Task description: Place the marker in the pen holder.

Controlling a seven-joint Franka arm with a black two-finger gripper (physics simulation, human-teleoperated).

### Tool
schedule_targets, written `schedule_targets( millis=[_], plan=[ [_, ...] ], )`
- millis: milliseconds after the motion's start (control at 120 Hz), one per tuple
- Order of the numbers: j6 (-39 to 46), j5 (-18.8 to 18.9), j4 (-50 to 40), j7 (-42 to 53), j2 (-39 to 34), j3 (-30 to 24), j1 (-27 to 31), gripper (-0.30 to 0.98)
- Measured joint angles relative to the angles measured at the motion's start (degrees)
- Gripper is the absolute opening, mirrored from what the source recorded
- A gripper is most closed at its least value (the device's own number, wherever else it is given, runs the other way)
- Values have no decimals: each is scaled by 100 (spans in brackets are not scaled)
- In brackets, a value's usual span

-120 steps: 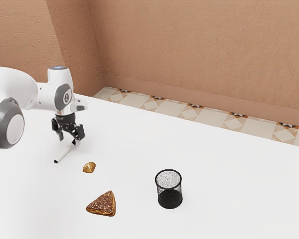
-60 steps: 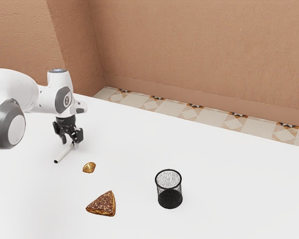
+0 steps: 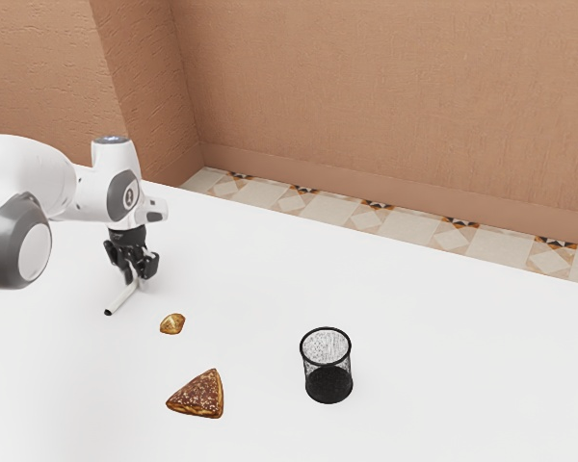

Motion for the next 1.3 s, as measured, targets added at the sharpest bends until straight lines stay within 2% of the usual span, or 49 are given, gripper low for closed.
schedule_targets(
  millis=[383,1033,1300],
  plan=[
    [1,-19,4,44,0,2,1,8],
    [7,-8,-1,67,0,6,12,1],
    [57,73,-27,41,-401,1,-15,-2]
  ],
)
